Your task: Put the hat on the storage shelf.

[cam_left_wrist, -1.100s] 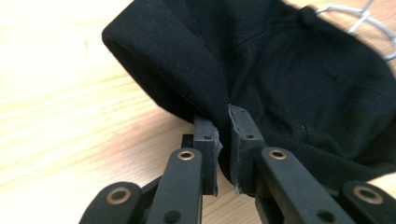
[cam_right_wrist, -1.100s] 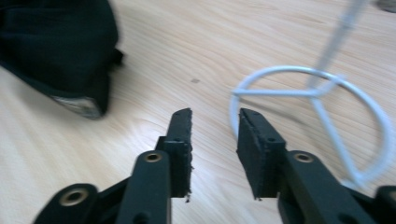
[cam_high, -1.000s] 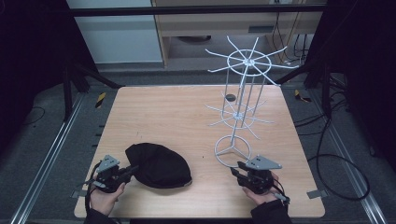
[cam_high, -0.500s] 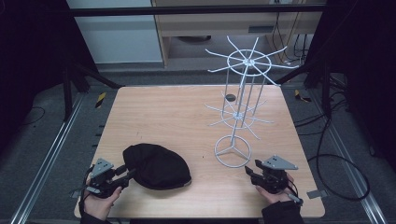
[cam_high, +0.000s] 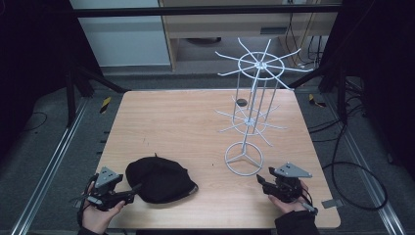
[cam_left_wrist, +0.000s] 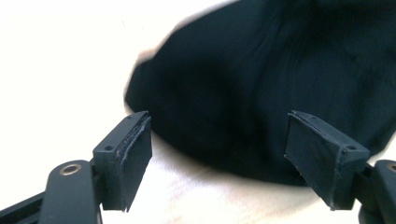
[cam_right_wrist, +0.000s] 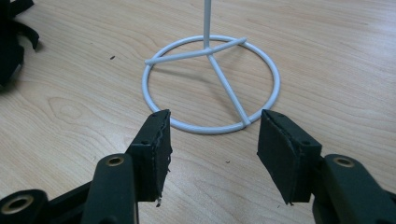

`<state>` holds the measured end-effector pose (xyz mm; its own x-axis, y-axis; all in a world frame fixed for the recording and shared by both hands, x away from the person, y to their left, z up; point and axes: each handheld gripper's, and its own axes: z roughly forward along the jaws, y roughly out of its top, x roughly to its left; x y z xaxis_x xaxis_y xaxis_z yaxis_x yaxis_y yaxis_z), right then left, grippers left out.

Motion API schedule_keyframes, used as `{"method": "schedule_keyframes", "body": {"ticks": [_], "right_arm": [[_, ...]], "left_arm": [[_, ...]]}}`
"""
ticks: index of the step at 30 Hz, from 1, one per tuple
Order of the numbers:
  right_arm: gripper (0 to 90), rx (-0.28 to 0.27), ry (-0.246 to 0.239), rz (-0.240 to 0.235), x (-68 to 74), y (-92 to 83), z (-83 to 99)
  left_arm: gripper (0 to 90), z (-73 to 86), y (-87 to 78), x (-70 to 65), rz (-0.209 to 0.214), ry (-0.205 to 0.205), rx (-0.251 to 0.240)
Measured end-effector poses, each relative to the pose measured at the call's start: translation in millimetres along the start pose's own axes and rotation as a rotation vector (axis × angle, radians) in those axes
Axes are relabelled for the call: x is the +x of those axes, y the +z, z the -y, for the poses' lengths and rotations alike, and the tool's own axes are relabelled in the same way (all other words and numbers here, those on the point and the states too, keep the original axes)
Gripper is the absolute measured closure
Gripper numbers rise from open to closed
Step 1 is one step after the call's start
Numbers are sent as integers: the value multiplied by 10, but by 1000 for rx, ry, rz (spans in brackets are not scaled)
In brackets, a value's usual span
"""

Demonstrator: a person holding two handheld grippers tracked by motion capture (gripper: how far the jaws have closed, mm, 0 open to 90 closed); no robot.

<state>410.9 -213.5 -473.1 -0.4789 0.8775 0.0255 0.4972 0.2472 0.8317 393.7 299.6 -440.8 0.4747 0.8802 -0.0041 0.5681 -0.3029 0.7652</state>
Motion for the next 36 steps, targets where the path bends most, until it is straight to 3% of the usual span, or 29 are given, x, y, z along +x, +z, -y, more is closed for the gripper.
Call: {"method": "schedule_keyframes", "body": {"ticks": [8,12,21,26,29,32,36], "right_arm": [[446,-11,-4,-3,-20,-7,2],[446,-9,-3,-7,-27,-7,5],[443,6,-6,-20,-46,20,13],[442,19,-11,-28,-45,39,14],[445,27,-14,-28,-45,54,15],[448,30,-17,-26,-46,57,11],[450,31,-17,-25,-48,59,7]], "left_arm": [[226,-305,7,53,42,121,-36],[208,-415,105,92,77,171,-15],[207,-460,413,97,163,225,59],[375,-430,527,84,195,234,96],[575,-395,566,110,222,199,109],[748,-371,567,129,238,183,102],[859,-374,517,135,265,169,53]]}}
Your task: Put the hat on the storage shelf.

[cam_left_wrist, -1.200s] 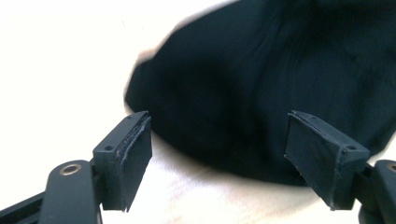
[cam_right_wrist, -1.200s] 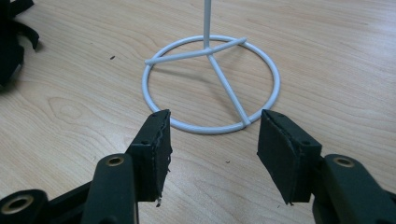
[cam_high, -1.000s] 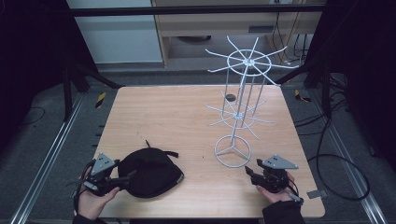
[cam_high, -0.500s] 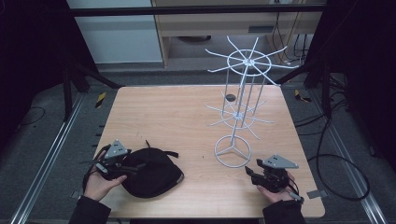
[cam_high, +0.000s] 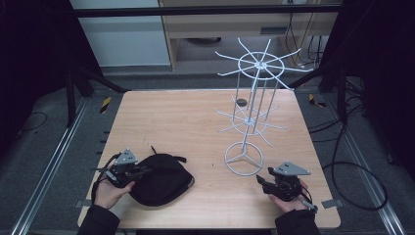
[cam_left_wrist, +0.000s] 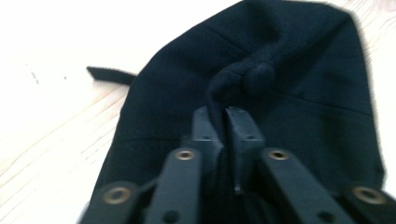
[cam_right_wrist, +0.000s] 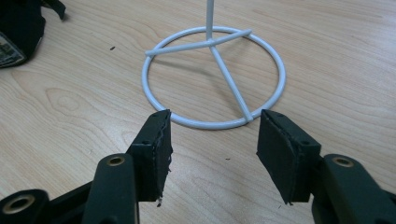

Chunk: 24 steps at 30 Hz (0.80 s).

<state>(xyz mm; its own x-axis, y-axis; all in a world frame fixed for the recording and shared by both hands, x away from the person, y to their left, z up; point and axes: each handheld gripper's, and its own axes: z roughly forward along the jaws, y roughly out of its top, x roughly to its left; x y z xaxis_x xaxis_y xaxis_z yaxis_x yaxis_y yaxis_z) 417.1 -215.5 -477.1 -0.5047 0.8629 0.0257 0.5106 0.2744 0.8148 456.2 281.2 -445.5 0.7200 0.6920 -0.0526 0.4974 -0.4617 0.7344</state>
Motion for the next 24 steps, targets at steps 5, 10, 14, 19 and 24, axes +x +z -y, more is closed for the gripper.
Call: {"method": "schedule_keyframes", "body": {"ticks": [5,10,14,19,24], "right_arm": [[453,-3,11,7,-24,-19,6],[450,-17,24,21,-70,-45,13],[447,-31,33,29,-90,-64,17],[437,-33,39,39,-102,-58,29],[428,-48,33,53,-117,-59,36]], "left_arm": [[871,-24,-90,-59,1,4,-58],[873,-63,-219,-149,-12,-6,-148],[873,-129,-340,-205,-9,-36,-243],[873,-244,-475,-281,-23,-80,-366],[873,-377,-587,-366,-22,-115,-483]]}}
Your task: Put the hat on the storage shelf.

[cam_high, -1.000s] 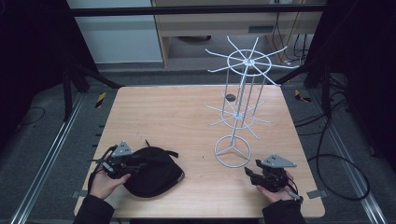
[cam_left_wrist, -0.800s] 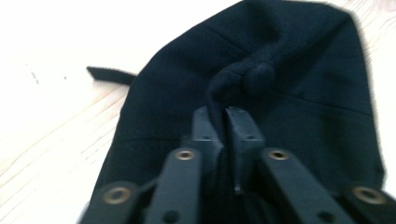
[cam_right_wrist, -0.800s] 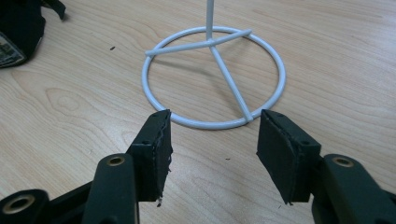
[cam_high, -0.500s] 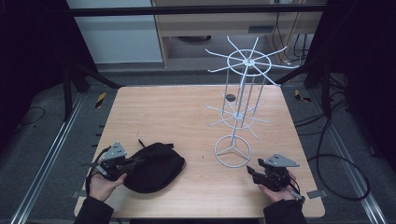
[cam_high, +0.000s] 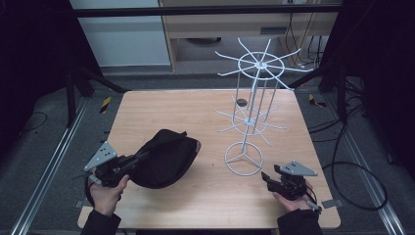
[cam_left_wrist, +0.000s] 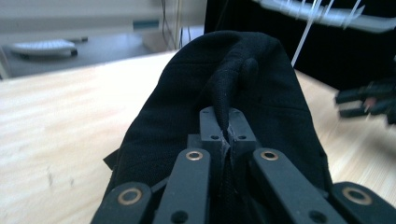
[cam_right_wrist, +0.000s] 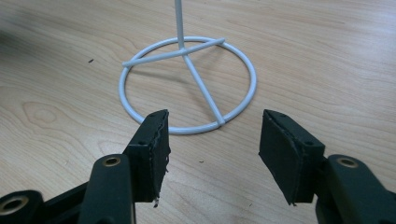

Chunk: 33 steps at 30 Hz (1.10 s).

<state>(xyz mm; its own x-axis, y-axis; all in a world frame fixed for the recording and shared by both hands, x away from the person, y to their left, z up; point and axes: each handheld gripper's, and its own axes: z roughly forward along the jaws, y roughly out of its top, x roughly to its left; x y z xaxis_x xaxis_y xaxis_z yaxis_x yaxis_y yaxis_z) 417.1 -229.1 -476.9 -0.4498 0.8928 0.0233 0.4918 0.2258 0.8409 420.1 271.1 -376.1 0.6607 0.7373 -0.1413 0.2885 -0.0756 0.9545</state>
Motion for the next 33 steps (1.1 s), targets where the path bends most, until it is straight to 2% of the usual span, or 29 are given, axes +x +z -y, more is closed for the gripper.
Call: {"method": "schedule_keyframes", "body": {"ticks": [3,8,18,26,33], "right_arm": [[424,-1,7,4,-4,-5,1],[423,-6,-11,12,-11,7,8],[420,-12,-18,16,-12,13,10],[415,-8,-28,17,-5,21,13],[413,-11,-33,19,-7,24,14]], "left_arm": [[873,-109,-31,-55,13,-14,-61],[873,-303,-40,-148,27,-30,-155],[873,-660,-24,-268,47,-48,-296],[873,-959,-54,-353,73,-87,-432],[873,-1161,-47,-434,97,-103,-510]]}}
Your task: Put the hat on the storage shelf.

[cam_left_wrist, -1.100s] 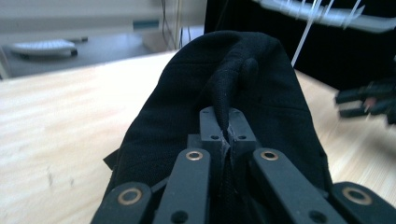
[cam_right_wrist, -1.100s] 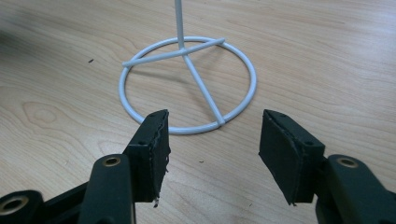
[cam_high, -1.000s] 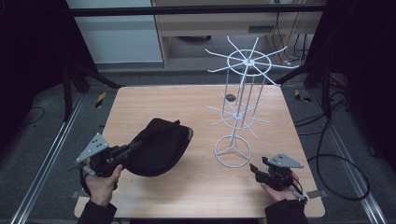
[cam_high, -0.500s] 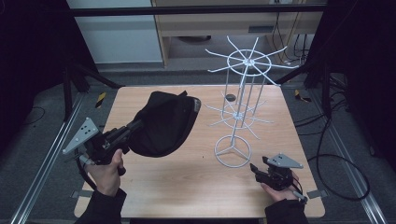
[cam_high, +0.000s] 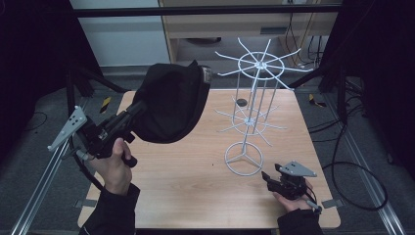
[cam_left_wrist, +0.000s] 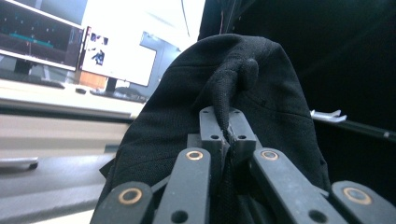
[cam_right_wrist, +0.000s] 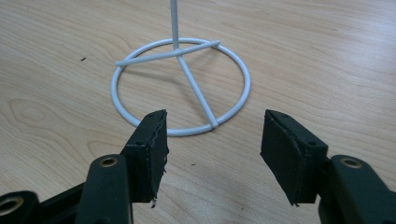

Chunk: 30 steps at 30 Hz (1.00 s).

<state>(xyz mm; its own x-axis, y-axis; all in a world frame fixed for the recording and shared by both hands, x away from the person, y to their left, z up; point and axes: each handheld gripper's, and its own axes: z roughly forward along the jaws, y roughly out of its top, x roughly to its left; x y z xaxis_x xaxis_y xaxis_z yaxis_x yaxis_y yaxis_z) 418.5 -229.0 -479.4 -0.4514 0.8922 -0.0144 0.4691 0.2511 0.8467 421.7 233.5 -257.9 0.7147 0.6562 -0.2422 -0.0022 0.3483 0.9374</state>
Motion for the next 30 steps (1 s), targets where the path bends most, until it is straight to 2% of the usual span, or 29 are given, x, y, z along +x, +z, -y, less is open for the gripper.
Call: {"method": "schedule_keyframes", "body": {"ticks": [4,8,20,26,30], "right_arm": [[413,1,2,-4,4,0,-2],[413,2,-1,-4,7,5,-1],[412,7,-4,-11,11,16,2],[412,10,-6,-12,13,19,4],[410,12,-9,-10,13,23,6]], "left_arm": [[873,-39,69,-63,17,2,-16],[873,-24,167,-121,38,-3,-11],[870,165,438,-207,55,-15,48],[864,248,489,-214,59,-14,77],[837,313,497,-206,55,-4,115]]}}
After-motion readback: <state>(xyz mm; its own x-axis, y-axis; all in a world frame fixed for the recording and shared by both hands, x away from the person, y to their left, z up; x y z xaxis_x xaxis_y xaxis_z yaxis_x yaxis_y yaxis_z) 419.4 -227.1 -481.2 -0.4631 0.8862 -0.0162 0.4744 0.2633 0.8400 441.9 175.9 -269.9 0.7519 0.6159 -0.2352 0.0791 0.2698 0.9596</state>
